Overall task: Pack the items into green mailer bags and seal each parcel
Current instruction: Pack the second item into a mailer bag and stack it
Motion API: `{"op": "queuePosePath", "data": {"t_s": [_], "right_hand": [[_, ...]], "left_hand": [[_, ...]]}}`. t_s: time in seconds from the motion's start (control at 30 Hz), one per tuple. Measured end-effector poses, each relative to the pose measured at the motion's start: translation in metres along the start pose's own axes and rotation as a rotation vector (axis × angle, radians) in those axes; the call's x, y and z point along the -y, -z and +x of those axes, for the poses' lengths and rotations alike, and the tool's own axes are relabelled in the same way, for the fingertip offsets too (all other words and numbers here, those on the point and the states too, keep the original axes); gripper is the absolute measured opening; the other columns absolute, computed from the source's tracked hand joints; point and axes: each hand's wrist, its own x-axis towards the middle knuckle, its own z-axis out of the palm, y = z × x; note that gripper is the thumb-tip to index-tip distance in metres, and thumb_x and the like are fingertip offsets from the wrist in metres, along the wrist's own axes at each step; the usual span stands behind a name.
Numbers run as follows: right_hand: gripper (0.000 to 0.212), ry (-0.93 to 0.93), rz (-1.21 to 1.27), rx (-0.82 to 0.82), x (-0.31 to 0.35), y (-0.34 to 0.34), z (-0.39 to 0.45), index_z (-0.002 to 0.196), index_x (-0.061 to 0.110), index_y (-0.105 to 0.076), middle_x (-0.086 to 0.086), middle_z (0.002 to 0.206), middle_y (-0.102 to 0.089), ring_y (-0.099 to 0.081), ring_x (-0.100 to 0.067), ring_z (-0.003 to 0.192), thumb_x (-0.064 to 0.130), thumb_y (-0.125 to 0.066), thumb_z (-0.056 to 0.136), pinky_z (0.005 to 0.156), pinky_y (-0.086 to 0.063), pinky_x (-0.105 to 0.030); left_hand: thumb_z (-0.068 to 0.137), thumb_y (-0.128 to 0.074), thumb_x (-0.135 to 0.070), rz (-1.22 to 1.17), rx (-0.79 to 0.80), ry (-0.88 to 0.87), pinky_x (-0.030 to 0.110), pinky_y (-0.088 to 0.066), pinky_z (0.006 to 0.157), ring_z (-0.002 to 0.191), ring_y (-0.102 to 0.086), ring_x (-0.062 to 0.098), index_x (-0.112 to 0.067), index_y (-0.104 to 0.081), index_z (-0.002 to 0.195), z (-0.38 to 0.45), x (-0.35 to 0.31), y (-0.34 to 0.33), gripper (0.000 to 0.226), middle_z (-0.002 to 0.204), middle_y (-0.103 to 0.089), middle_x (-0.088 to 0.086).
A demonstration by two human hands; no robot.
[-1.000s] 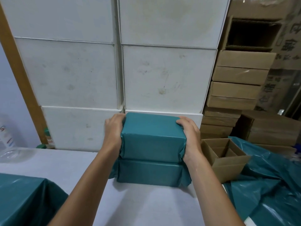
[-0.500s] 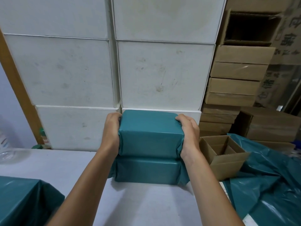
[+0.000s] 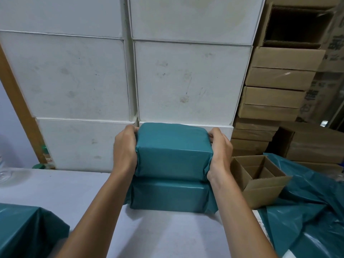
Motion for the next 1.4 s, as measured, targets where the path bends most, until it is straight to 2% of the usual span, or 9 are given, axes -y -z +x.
{"op": "queuePosePath", "data": {"t_s": [0.33,0.43,0.63,0.73,0.87,1.03,1.13,1.3,1.4], "right_hand": [[0.016,0.006,0.01,-0.043,-0.003,-0.002,0.005,0.086,0.017,-0.069,-0.005,0.088,-0.067,-0.056,-0.023,0.079,0.03,-0.06,0.085,0.069,-0.042,-0.039],[0.019,0.011,0.002,-0.048,-0.004,-0.002,0.005,0.082,0.018,-0.072,-0.013,0.086,-0.07,-0.058,-0.024,0.079,0.031,-0.06,0.085,0.069,-0.044,-0.039],[0.03,-0.009,-0.01,-0.048,-0.004,-0.001,0.005,0.085,0.004,-0.072,-0.019,0.093,-0.073,-0.059,-0.024,0.08,0.033,-0.062,0.083,0.071,-0.045,-0.04],[0.027,-0.007,-0.022,-0.055,-0.004,-0.001,0.005,0.084,0.006,-0.072,-0.017,0.091,-0.072,-0.06,-0.024,0.08,0.031,-0.062,0.085,0.071,-0.045,-0.039],[0.028,-0.006,-0.018,-0.047,-0.004,-0.001,0.003,0.08,0.006,-0.07,-0.004,0.084,-0.069,-0.058,-0.023,0.079,0.032,-0.061,0.082,0.071,-0.044,-0.04],[0.008,0.037,-0.053,-0.018,-0.001,0.001,-0.003,0.082,0.02,-0.062,-0.003,0.081,-0.053,-0.045,-0.022,0.076,0.027,-0.063,0.085,0.068,-0.036,-0.04],[0.021,0.066,-0.096,0.008,0.003,0.005,-0.006,0.07,0.022,-0.052,-0.002,0.078,-0.046,-0.04,-0.021,0.075,0.028,-0.066,0.085,0.069,-0.032,-0.04],[0.021,0.149,-0.248,0.069,0.013,0.012,-0.008,0.069,0.021,-0.052,-0.005,0.075,-0.041,-0.035,-0.022,0.072,0.028,-0.064,0.085,0.067,-0.029,-0.04],[0.025,0.156,-0.374,0.143,0.022,0.02,-0.004,0.067,0.013,-0.061,-0.005,0.071,-0.052,-0.046,-0.021,0.072,0.024,-0.063,0.09,0.066,-0.037,-0.036]], "left_hand": [[0.085,-0.043,-0.045,0.001,-0.009,0.024,0.044,-0.04,0.074,0.075,-0.052,0.025,-0.025,-0.062,0.06,-0.004,-0.004,-0.001,0.038,0.073,-0.062,0.0],[0.086,-0.043,-0.044,-0.004,-0.008,0.043,0.044,-0.039,0.074,0.074,-0.05,0.025,-0.026,-0.062,0.059,-0.006,-0.005,-0.001,0.037,0.07,-0.06,-0.002],[0.084,-0.048,-0.033,-0.032,0.006,0.056,0.045,-0.028,0.068,0.075,-0.032,0.024,-0.022,-0.039,0.062,-0.011,-0.006,-0.002,0.026,0.065,-0.04,0.0],[0.087,-0.049,-0.033,-0.024,0.019,0.034,0.046,-0.029,0.069,0.077,-0.035,0.023,-0.015,-0.047,0.075,-0.012,-0.004,0.001,0.022,0.076,-0.043,0.006],[0.092,-0.052,-0.034,-0.018,0.06,-0.026,0.043,-0.038,0.072,0.079,-0.048,0.021,-0.001,-0.063,0.087,-0.014,-0.003,0.006,0.036,0.079,-0.06,0.005],[0.103,-0.05,-0.032,0.055,0.133,-0.136,0.04,-0.047,0.078,0.085,-0.059,0.02,-0.001,-0.073,0.102,-0.019,-0.002,0.014,0.038,0.092,-0.073,0.009],[0.107,-0.048,-0.026,0.052,0.163,-0.144,0.037,-0.052,0.082,0.089,-0.067,0.014,-0.011,-0.079,0.106,-0.023,-0.005,0.016,0.034,0.103,-0.08,0.006],[0.108,-0.047,-0.025,0.143,0.195,-0.186,0.028,-0.049,0.07,0.077,-0.065,0.002,-0.02,-0.08,0.102,-0.021,-0.009,0.021,0.034,0.087,-0.077,-0.009],[0.108,-0.047,-0.027,0.186,0.209,-0.16,0.026,-0.041,0.059,0.065,-0.06,-0.001,-0.022,-0.079,0.104,-0.021,-0.013,0.026,0.033,0.076,-0.072,-0.017]]}}
